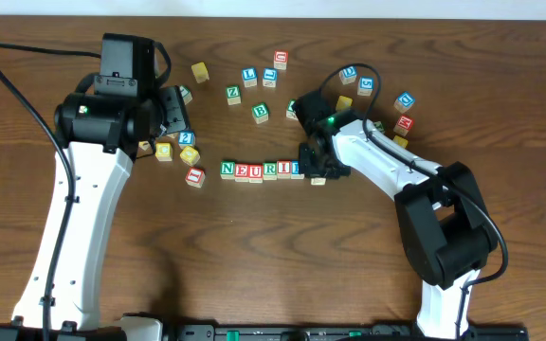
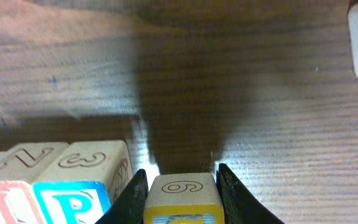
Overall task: Spell out NEURIPS
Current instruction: 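Lower the S block right of the P block and open the right gripper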
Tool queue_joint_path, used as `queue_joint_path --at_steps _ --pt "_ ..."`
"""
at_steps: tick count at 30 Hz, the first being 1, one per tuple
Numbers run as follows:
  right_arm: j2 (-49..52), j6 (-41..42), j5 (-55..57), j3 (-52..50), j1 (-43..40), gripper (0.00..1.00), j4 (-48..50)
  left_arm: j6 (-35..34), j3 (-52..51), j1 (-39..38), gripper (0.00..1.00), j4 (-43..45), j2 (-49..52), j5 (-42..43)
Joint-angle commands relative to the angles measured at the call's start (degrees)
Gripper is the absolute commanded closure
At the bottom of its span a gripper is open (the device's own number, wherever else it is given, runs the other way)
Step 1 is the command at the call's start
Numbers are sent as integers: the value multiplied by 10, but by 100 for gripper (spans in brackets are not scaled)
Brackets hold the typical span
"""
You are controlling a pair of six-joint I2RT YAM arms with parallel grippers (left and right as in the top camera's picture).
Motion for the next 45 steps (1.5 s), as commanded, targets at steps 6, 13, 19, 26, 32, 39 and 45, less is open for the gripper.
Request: queue_joint_path --at_steps 6,13,19,26,32,39,45 --pt "6 9 25 -4 4 82 19 5 3 2 40 0 6 -10" --pt "6 9 27 -4 4 82 19 5 3 2 40 0 6 -10" --pt "6 9 29 -4 4 81 19 5 3 2 39 0 6 -10" --pt "6 9 29 -4 4 81 19 5 3 2 40 0 6 -10" --pt "6 10 36 -4 4 80 22 5 3 2 40 0 6 -10" --pt "6 11 38 -5 4 80 28 5 3 2 40 0 6 -10" --pt "6 11 38 -5 4 76 32 5 3 2 39 0 6 -10"
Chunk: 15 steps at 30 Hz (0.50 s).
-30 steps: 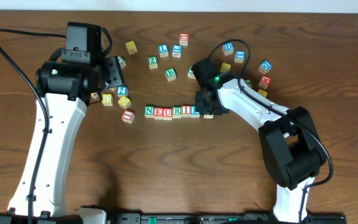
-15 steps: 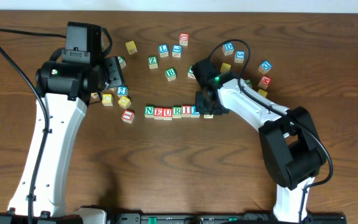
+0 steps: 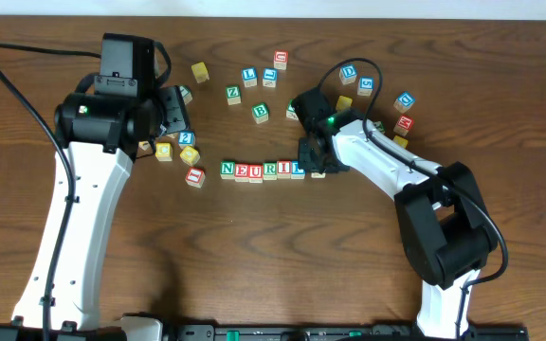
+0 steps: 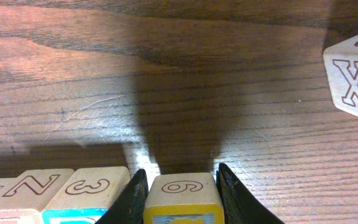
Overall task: Spell out NEURIPS
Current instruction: 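Lower the S block right of the P block and open the right gripper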
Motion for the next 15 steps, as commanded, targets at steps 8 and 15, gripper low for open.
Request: queue_joint_path --at_steps 8,15 --pt "6 9 9 -4 3 66 5 5 3 2 40 0 6 -10" --pt "6 9 5 -4 3 64 5 5 3 2 40 0 6 -10"
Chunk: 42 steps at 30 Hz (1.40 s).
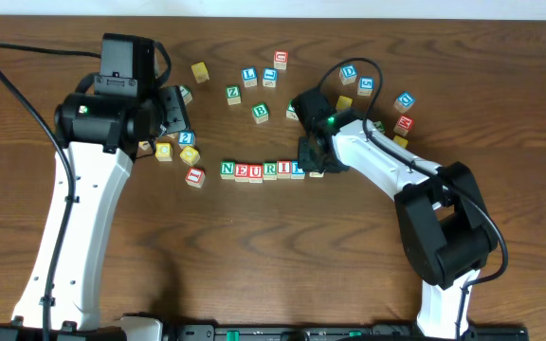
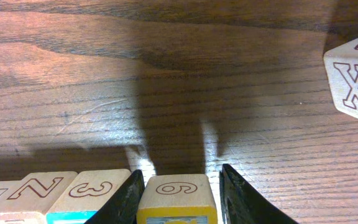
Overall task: Spell out NEURIPS
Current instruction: 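Lower the S block right of the P block and open the right gripper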
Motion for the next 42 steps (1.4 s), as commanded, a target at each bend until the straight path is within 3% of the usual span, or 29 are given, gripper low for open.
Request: queue_joint_path --at_steps 1,12,19,21,27,42 --pt "6 5 5 -4 3 64 1 5 3 2 40 0 6 -10" --pt "6 5 5 -4 3 62 -4 5 3 2 40 0 6 -10" --pt "6 5 5 -4 0 76 -6 5 3 2 40 0 6 -10" --pt "6 5 5 -4 -2 77 -8 5 3 2 39 0 6 -10" --pt "6 5 5 -4 -4 62 -10 5 3 2 40 0 6 -10" --pt "6 5 5 -4 -6 60 -13 5 3 2 40 0 6 -10"
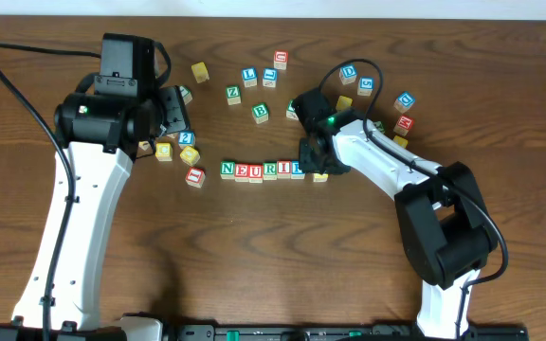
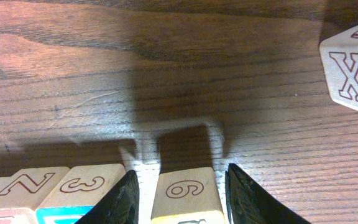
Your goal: Spell out NEURIPS
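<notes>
The row of letter blocks [image 1: 259, 170] reads N E U R I P across the table's middle. At its right end, a small gap away, stands a yellow-faced block [image 1: 320, 174]. In the right wrist view its top side [image 2: 185, 191] shows a 6, beside the P block's side marked 3 [image 2: 82, 183]. My right gripper [image 2: 180, 180] is open astride this block, with a gap on each side; its letter face is hidden. My left gripper [image 1: 173, 109] hovers at the far left near loose blocks, and its jaws cannot be made out.
Several loose blocks [image 1: 261, 112] lie scattered behind the row, with more at the right [image 1: 404, 123] and beside the left gripper [image 1: 190, 154]. An X block [image 2: 350, 74] sits just past the right gripper. The right arm's cable [image 1: 363, 66] loops over the far blocks.
The right gripper's jaws stand wider apart, with clear gaps on both sides of the 6-marked block, which rests on the table. The left arm is unchanged.
The right gripper was first shut on the 6-marked block slightly in front of the row's right end. It then held the block in line beside the P block. Its jaws then loosened, and now they are open with the block standing free.
</notes>
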Tool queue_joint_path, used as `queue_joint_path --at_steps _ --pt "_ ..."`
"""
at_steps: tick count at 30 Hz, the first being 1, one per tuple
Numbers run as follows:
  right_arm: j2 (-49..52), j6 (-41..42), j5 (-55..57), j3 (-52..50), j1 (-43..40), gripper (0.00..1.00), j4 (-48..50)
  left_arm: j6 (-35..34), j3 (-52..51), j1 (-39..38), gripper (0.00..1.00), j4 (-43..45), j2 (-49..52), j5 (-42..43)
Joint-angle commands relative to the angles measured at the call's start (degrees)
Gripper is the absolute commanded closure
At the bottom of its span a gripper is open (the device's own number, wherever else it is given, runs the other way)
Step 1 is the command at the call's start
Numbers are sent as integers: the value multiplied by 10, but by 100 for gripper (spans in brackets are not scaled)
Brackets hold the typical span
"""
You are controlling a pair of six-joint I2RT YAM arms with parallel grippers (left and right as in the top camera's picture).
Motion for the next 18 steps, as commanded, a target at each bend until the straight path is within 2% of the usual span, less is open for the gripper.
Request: queue_joint_path --at_steps 1,18 --pt "6 3 5 -4 -5 60 -1 5 3 2 39 0 6 -10" --pt "-11 -2 -11 -3 -36 64 -19 5 3 2 39 0 6 -10"
